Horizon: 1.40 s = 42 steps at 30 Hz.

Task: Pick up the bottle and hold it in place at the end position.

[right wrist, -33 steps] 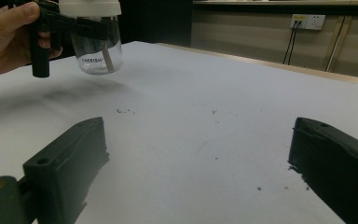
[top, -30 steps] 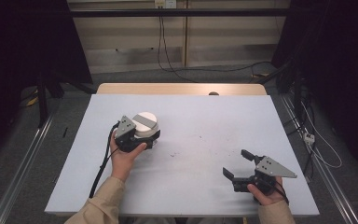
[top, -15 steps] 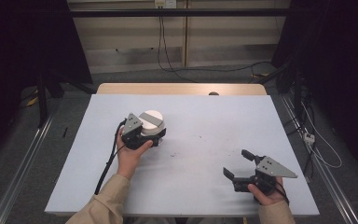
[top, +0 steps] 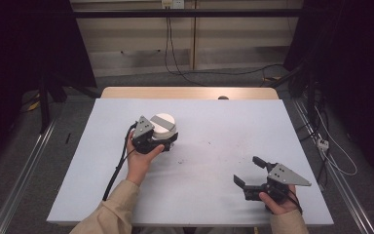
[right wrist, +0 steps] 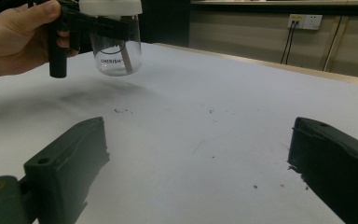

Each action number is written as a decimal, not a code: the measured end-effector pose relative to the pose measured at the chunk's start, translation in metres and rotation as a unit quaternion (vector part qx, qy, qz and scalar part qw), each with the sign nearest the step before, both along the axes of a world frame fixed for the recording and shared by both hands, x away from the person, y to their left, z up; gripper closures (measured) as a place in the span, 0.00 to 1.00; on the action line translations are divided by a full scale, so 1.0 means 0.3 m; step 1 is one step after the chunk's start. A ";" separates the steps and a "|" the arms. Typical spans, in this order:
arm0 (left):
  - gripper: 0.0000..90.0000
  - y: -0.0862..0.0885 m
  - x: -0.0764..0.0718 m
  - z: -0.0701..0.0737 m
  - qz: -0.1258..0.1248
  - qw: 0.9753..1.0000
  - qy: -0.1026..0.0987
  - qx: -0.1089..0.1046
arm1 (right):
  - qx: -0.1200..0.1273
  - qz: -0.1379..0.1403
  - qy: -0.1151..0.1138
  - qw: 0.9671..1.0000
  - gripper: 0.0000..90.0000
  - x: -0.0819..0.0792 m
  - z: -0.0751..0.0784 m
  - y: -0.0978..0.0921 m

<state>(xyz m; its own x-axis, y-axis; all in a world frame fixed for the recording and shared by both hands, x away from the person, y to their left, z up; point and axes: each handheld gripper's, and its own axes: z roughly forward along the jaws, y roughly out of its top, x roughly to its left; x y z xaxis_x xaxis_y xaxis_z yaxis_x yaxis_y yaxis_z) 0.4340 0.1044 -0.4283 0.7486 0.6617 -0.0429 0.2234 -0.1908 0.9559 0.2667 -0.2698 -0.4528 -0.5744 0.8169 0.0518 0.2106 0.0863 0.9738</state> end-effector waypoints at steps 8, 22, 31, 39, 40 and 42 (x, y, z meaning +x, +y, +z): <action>0.20 -0.021 0.008 -0.005 -0.006 1.000 0.002 0.000 | 0.001 -0.001 0.000 1.000 0.04 -0.002 0.000 -0.001; 0.20 -0.047 0.020 -0.006 -0.012 1.000 0.008 0.002 | -0.001 0.001 0.001 1.000 0.05 -0.002 0.000 0.000; 0.20 -0.061 0.033 -0.012 -0.014 1.000 0.010 0.004 | 0.002 0.000 0.002 1.000 0.05 -0.002 0.000 -0.002; 0.20 -0.077 0.042 -0.014 -0.017 1.000 0.010 0.004 | 0.002 0.000 0.001 1.000 0.05 -0.002 0.000 -0.003; 0.20 -0.079 0.043 -0.016 -0.017 1.000 0.012 0.003 | 0.002 0.000 0.001 1.000 0.05 -0.002 0.000 -0.003; 0.20 -0.083 0.044 -0.019 -0.017 1.000 0.012 0.004 | 0.001 0.000 0.002 1.000 0.05 -0.002 -0.001 -0.003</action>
